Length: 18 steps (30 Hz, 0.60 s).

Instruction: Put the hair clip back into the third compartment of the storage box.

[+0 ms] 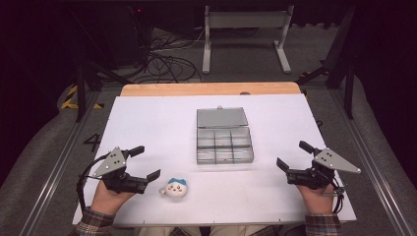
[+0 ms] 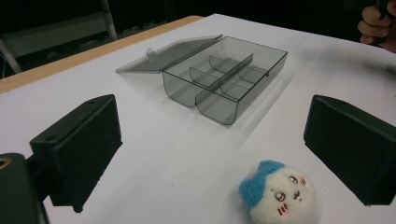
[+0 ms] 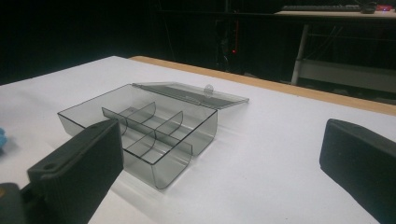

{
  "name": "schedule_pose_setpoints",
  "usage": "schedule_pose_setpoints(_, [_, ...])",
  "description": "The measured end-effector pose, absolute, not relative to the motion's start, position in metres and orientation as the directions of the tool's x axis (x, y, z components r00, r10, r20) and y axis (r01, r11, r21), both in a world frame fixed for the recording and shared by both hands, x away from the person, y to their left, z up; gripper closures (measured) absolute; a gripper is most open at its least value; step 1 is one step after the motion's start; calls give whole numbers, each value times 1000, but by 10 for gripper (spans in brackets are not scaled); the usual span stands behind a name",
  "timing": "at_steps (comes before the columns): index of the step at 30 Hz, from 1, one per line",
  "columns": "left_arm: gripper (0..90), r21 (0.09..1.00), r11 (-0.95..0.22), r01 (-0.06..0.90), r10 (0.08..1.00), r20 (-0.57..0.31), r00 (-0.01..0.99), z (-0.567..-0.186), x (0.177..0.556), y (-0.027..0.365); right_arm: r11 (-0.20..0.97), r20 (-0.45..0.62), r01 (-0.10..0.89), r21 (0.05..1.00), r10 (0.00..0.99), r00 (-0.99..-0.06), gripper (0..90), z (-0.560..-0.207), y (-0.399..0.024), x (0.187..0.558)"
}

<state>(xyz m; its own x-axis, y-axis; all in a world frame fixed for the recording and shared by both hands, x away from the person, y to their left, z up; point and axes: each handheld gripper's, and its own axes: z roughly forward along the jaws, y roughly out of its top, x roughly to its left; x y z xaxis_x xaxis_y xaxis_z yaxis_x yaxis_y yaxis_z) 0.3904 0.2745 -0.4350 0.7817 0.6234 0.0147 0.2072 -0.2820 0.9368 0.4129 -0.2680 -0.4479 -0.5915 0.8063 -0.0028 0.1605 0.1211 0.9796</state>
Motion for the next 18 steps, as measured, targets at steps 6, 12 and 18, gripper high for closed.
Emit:
schedule_pose_setpoints(6, [48,923,-320,216,594,18,804,-438,391,268,125,-4,167,978,809,-587,1,-448,-267,413])
schedule_pose_setpoints(12, [56,917,-341,208,568,25,823,-438,391,262,111,3,153,982,802,-597,0,-447,-268,412])
schedule_pose_setpoints(18, [56,903,-368,223,541,12,841,-441,391,256,109,0,144,983,797,-604,0,-447,-269,411])
